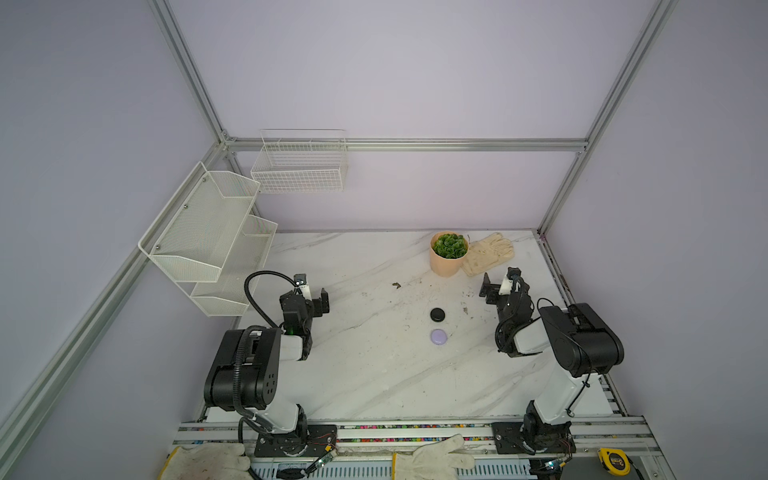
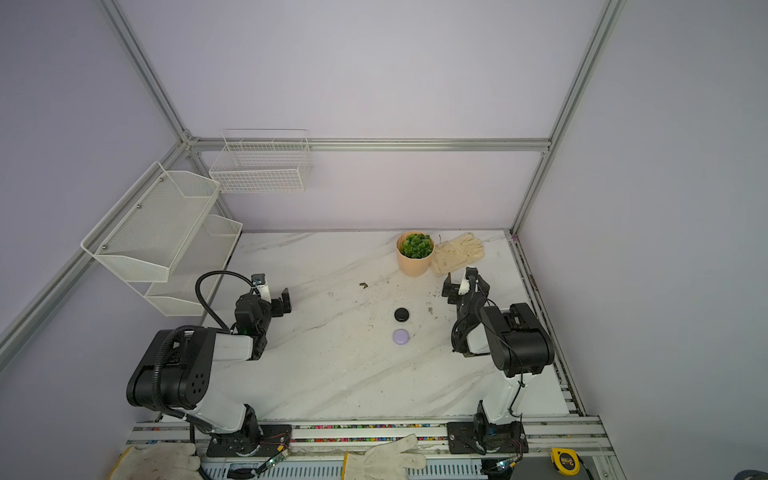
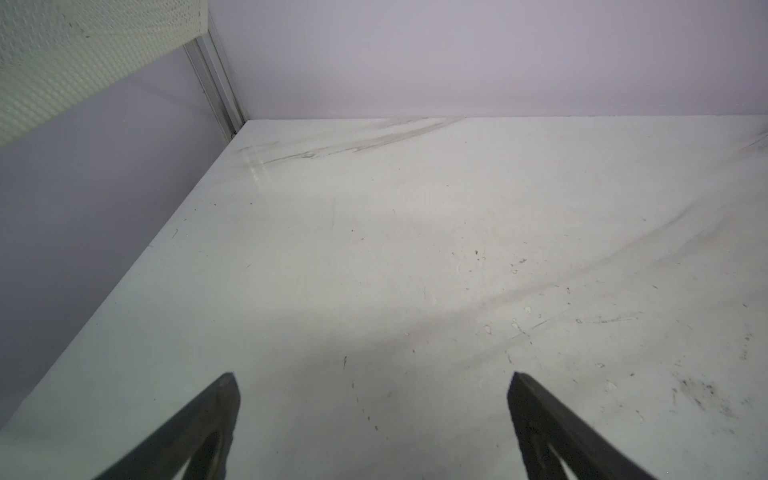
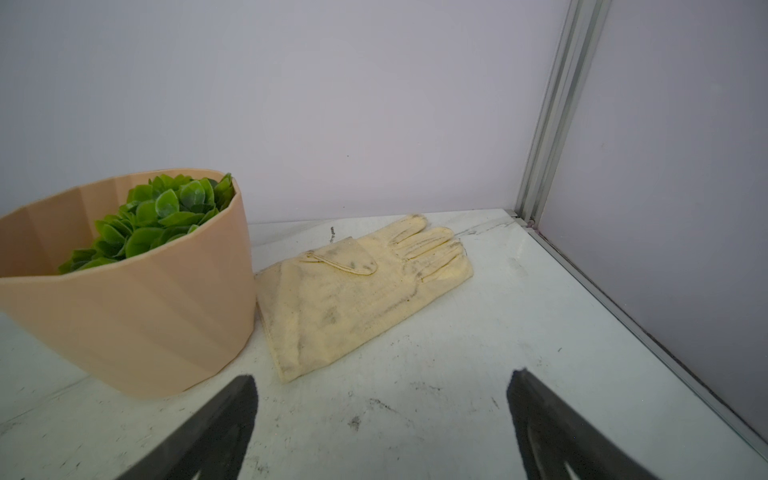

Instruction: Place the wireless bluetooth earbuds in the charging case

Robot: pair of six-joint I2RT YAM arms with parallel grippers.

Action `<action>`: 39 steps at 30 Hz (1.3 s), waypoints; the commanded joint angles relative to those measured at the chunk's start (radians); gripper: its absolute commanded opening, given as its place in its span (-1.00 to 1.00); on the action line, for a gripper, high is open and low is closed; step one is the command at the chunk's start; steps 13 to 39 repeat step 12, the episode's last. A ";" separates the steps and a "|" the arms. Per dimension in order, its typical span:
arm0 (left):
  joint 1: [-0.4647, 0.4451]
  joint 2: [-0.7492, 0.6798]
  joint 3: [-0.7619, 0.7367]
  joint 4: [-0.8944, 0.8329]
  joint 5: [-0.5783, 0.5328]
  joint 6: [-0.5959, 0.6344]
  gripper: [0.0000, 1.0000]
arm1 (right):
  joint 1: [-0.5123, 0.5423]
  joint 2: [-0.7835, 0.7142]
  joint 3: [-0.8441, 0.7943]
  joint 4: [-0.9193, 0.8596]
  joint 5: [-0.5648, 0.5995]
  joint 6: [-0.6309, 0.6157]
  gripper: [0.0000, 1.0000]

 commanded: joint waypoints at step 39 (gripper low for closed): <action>-0.001 -0.019 -0.040 0.087 0.020 -0.004 0.99 | -0.058 -0.008 0.047 -0.074 -0.138 0.018 0.95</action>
